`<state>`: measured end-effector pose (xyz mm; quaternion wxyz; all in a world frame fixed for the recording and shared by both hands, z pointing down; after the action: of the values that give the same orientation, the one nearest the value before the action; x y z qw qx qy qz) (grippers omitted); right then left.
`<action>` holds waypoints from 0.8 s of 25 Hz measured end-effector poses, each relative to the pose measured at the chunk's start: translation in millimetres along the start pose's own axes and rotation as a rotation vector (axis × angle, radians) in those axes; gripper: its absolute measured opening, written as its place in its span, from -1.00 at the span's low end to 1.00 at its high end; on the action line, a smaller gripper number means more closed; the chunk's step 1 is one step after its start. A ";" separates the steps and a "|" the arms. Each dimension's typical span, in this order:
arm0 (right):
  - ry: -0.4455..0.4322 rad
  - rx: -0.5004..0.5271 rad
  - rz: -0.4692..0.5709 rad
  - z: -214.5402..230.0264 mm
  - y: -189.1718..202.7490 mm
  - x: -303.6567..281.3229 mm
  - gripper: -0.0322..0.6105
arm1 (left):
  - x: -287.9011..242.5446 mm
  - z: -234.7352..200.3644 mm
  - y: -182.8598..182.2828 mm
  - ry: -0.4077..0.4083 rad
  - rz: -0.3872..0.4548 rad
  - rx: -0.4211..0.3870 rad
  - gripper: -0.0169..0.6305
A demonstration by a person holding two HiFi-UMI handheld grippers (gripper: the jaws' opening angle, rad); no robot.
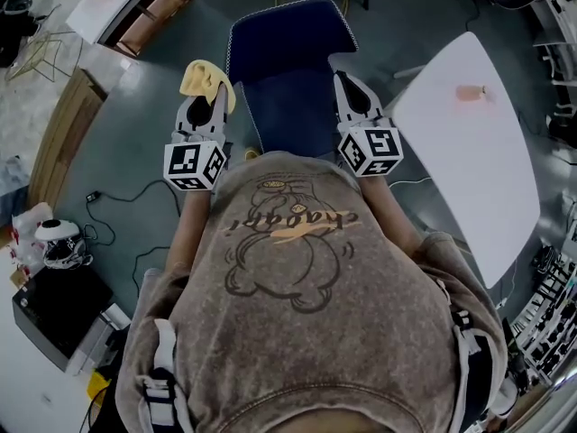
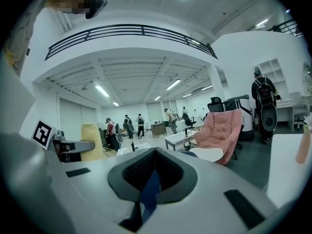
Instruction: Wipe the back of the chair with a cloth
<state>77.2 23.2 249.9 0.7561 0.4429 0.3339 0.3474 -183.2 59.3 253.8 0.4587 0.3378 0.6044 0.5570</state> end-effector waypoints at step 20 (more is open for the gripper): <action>-0.006 0.017 -0.018 -8.6 10.0 -2.7 -0.82 | -2.1 0.1 6.0 0.012 -0.006 0.034 -0.77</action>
<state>66.4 28.4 256.1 0.7562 0.4475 0.3387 0.3365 -183.1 58.4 260.1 0.4512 0.3403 0.6173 0.5473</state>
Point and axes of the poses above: the fingertips, and each gripper's own axes: x backward along the fingers, z to its right, y out of its underside, the point moved 4 cm from there along x, backward along the fingers, and after that the axes turned 12 degrees about -x, right-handed, at the moved point
